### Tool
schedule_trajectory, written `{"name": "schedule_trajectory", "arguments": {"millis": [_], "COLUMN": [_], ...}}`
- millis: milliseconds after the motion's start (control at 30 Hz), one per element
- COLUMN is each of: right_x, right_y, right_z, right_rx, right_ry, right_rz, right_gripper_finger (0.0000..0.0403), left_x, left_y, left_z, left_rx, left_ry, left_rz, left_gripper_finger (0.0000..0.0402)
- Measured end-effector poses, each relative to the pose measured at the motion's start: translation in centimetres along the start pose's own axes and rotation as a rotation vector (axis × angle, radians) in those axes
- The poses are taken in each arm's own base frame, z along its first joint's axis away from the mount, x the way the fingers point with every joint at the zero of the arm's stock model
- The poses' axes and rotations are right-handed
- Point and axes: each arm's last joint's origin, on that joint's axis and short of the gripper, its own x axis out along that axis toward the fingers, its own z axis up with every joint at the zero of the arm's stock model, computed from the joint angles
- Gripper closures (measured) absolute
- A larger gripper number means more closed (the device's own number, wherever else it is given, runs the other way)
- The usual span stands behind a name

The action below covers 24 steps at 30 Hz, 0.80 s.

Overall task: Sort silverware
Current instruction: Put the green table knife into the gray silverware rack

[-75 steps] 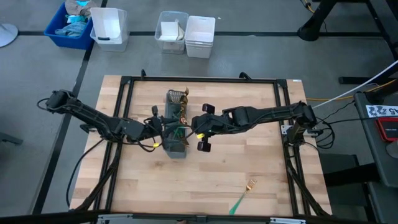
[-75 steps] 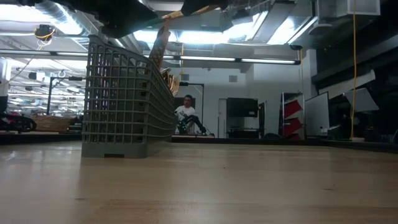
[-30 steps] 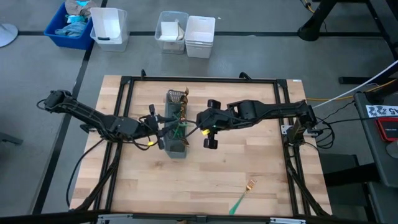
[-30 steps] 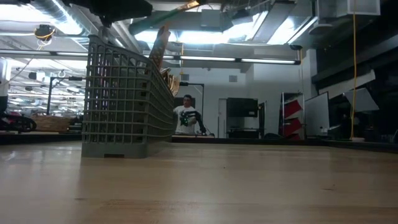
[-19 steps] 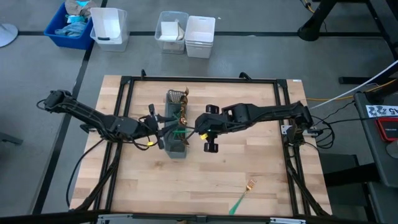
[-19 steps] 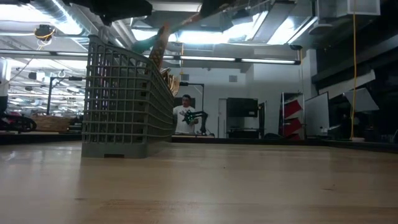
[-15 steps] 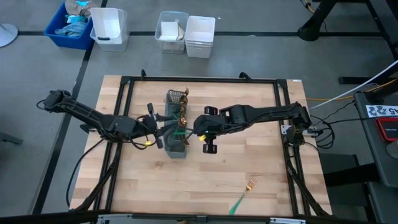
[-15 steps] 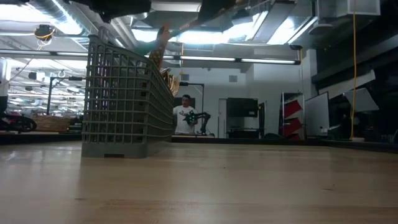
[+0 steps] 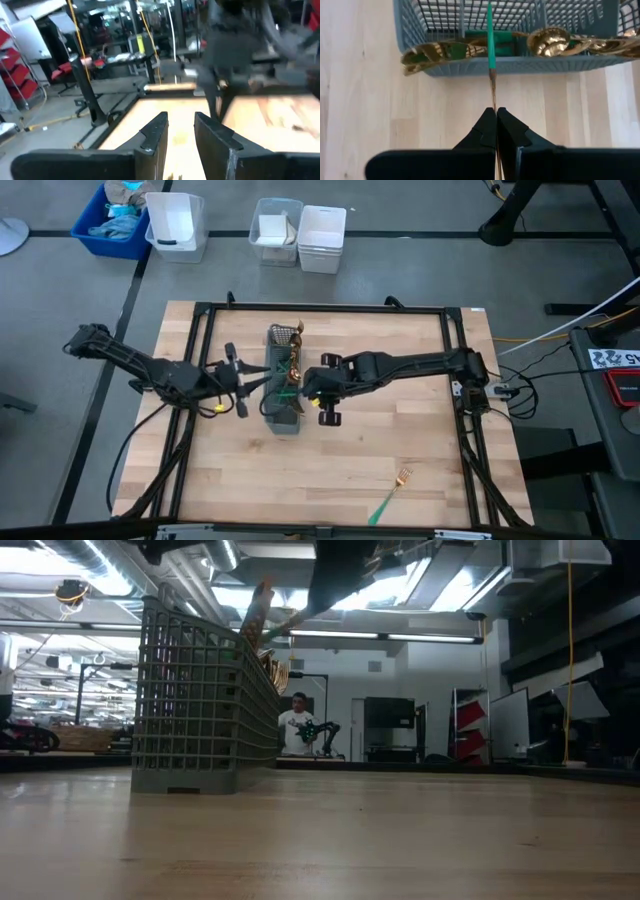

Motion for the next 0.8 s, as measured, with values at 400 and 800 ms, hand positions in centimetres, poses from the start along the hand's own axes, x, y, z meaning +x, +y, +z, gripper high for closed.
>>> {"name": "schedule_trajectory", "arguments": {"millis": [400,800], "right_x": [1.6,2.0], "right_y": [-1.2,-1.2], "right_z": [1.2,1.5], "right_rx": [0.042,0.046], "right_ry": [-0.082,-0.103], "right_rz": [0.031,0.047], "right_gripper_finger": [0.04,0.04], "left_x": [0.4,0.8], "left_y": [-1.1,-2.0], "left_z": [-3.0,-3.4], "left_rx": [0.04,0.104], "left_ry": [0.235,0.253], "left_rz": [-0.027,-0.044], "left_gripper_finger": [0.0314,0.0314]}}
